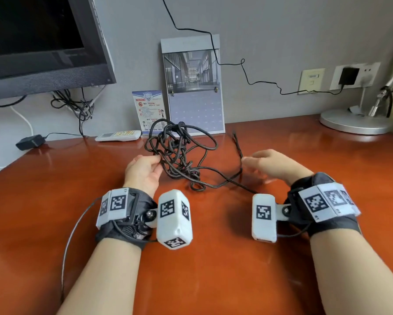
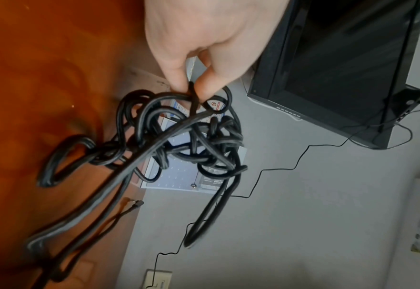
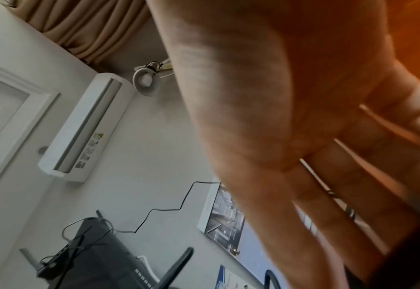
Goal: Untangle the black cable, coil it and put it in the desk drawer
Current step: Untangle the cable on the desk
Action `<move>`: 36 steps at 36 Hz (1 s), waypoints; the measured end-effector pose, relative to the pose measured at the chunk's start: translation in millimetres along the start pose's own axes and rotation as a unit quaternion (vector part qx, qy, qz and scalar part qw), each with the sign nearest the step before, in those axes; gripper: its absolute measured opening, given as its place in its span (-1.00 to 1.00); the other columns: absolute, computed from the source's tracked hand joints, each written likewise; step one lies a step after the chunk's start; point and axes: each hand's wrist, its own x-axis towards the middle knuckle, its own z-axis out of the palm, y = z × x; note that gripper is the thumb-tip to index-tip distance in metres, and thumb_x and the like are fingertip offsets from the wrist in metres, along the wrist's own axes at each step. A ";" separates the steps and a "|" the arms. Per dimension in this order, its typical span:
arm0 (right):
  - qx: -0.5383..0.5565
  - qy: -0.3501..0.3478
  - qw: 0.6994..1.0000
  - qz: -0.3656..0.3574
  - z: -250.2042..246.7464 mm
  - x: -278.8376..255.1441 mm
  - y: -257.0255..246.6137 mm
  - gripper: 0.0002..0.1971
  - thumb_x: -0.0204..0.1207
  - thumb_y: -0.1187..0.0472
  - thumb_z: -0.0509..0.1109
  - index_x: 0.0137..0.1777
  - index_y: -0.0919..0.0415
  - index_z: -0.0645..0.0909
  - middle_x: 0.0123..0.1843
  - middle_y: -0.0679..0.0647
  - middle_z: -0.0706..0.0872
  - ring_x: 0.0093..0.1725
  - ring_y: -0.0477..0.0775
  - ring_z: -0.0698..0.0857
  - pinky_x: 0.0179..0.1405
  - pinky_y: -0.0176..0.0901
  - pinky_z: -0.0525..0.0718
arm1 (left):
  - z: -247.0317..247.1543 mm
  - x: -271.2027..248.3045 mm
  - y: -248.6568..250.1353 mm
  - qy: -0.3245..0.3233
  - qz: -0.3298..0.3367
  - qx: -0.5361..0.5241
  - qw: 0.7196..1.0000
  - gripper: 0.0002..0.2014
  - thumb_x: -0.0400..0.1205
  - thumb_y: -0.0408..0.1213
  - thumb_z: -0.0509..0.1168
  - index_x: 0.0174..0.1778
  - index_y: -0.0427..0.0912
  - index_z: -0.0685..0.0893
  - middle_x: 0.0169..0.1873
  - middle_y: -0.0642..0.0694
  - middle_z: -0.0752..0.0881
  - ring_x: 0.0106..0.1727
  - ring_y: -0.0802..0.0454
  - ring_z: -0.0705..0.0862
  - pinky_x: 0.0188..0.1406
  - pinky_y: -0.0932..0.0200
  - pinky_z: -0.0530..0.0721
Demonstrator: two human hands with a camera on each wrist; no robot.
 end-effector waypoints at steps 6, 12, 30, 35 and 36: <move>-0.094 -0.088 0.992 -0.002 7.5 -4.4 -8.9 -0.83 0.52 0.13 0.44 0.09 0.08 0.63 -0.14 0.04 0.73 -0.28 -0.06 0.67 -0.22 -0.20 0.70 | -0.7 -4.0 -3.2 0.041 0.021 -0.018 0.999 -0.43 0.62 -0.64 0.18 0.55 -0.26 0.25 0.33 -0.25 0.59 0.26 -0.02 0.63 0.30 0.20 0.57; -0.167 -0.045 0.983 -0.057 20.3 2.8 -6.8 -0.81 0.52 0.17 0.44 0.12 0.04 0.65 -0.24 -0.18 0.55 -0.19 -0.09 0.57 -0.26 -0.35 0.43 | 6.7 -7.8 -5.6 0.048 0.017 -0.063 0.997 -0.43 0.59 -0.71 0.18 0.51 -0.30 0.29 0.31 -0.38 0.57 0.29 -0.17 0.63 0.40 0.01 0.54; -0.203 -0.126 0.968 -0.082 27.3 -1.5 -14.6 -0.73 0.68 0.08 0.21 0.12 0.24 0.65 -0.06 0.03 0.65 -0.05 0.03 0.59 0.01 -0.13 0.49 | 22.5 -17.7 -18.0 0.050 0.056 0.012 0.997 -0.80 0.64 -0.54 0.15 0.14 -0.31 0.57 -0.17 -0.14 0.63 -0.17 0.01 0.63 -0.07 0.19 0.64; -0.159 -0.069 0.981 -0.091 29.1 0.4 -16.3 -0.64 0.70 0.10 0.18 -0.37 0.11 0.39 -0.38 -0.02 0.45 -0.37 -0.03 0.43 -0.40 -0.26 0.32 | 27.0 -28.3 -15.8 -0.031 0.060 0.110 0.992 -0.73 0.69 -0.12 0.08 -0.04 -0.13 0.66 -0.21 -0.07 0.70 -0.15 -0.04 0.66 -0.05 0.02 0.63; -0.150 -0.061 0.982 -0.093 29.3 0.8 -16.5 -0.64 0.70 0.11 0.18 -0.37 0.13 0.39 -0.38 -0.01 0.46 -0.37 -0.03 0.43 -0.40 -0.25 0.33 | 27.2 -29.0 -15.3 -0.030 0.068 0.137 0.988 -0.73 0.69 -0.09 0.09 -0.01 -0.11 0.67 -0.14 -0.07 0.73 -0.07 -0.04 0.68 0.02 0.01 0.63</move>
